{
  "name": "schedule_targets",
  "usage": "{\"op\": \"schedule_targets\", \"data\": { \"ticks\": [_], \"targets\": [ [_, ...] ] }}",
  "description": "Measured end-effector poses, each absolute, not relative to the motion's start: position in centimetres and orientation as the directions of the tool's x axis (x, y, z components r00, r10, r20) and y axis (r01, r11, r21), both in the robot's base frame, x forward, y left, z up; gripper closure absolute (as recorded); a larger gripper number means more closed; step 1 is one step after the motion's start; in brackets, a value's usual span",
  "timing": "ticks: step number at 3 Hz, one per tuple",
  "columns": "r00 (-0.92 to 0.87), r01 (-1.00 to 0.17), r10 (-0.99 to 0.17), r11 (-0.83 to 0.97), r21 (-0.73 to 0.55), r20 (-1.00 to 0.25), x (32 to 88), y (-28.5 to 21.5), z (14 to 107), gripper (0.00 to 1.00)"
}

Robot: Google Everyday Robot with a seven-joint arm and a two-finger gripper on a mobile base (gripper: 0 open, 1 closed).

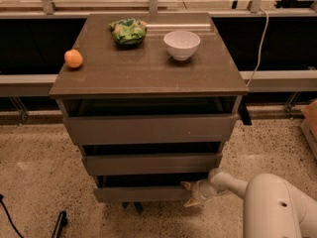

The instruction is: Open bottom drawer

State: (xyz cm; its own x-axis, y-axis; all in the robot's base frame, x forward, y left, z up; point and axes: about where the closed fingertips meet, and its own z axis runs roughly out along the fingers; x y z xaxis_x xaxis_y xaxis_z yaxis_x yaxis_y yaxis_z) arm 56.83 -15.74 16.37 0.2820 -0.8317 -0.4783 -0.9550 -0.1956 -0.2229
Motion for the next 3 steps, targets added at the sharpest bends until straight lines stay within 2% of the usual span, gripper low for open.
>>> {"op": "schedule_targets", "data": {
  "ticks": [1, 3],
  "targets": [
    [0.296, -0.955, -0.819, -0.242, -0.172, -0.492, 55.33, -15.38, 16.64, 0.56],
    [0.295, -0.955, -0.818, -0.245, -0.166, -0.494, 55.14, -15.36, 16.72, 0.46]
  ]
}}
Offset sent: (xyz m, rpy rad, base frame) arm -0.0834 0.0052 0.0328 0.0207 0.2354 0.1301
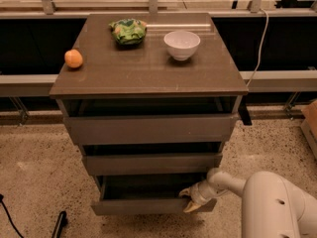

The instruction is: Open bottom drawer

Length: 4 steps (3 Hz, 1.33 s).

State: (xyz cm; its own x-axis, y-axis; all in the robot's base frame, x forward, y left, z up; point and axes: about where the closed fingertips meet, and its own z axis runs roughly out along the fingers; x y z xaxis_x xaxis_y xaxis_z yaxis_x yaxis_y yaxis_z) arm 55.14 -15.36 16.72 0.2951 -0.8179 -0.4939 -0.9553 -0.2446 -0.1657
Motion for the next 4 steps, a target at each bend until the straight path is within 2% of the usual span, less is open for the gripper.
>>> {"op": "schedule_targets", "data": {
  "ticks": [2, 4],
  "targets": [
    [0.295, -0.955, -0.816, -0.246, -0.163, -0.496, 55.0, -15.2, 16.5, 0.02],
    [0.287, -0.958, -0.829, -0.235, -0.166, -0.481, 55.0, -15.6, 18.7, 0.00]
  ]
}}
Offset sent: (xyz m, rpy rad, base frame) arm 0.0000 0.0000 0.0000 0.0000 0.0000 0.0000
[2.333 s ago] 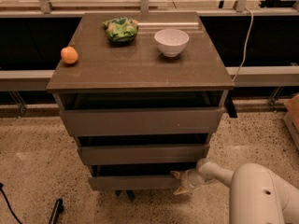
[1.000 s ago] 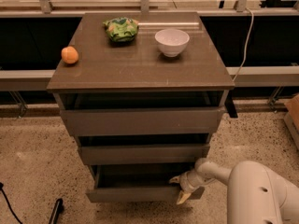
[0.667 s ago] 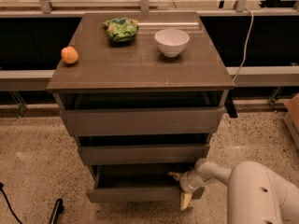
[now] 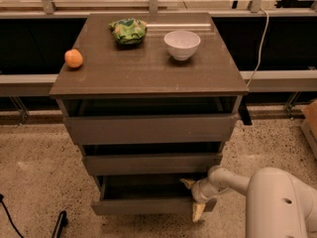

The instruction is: Open bottom drawer

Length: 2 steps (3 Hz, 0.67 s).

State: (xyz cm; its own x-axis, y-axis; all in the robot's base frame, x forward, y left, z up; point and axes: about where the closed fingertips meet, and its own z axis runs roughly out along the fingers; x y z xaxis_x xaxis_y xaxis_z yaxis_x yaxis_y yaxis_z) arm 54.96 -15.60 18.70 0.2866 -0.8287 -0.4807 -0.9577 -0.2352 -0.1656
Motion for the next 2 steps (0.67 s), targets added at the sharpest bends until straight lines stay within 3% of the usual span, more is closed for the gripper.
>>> {"op": "schedule_targets", "data": {
  "ticks": [2],
  "targets": [
    [0.230, -0.972, -0.846, -0.221, -0.077, -0.482, 52.2, -15.9, 18.8, 0.01]
  ]
}}
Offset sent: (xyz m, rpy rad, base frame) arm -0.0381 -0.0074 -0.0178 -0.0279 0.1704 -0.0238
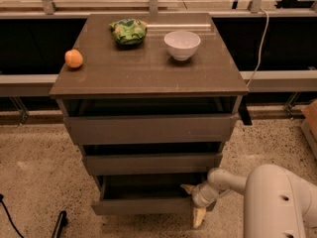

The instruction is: Open bottom drawer

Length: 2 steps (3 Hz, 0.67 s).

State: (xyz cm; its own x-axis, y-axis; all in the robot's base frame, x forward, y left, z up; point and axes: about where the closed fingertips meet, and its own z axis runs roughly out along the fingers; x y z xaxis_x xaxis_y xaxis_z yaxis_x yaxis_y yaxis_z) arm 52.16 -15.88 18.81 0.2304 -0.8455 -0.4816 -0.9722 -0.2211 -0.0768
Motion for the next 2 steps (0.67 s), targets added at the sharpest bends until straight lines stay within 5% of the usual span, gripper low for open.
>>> {"op": "schedule_targets", "data": {
  "ticks": [2],
  "targets": [
    [0.190, -0.975, -0.853, -0.223, 0.009, -0.487, 51.2, -16.1, 15.7, 0.41]
  ]
}}
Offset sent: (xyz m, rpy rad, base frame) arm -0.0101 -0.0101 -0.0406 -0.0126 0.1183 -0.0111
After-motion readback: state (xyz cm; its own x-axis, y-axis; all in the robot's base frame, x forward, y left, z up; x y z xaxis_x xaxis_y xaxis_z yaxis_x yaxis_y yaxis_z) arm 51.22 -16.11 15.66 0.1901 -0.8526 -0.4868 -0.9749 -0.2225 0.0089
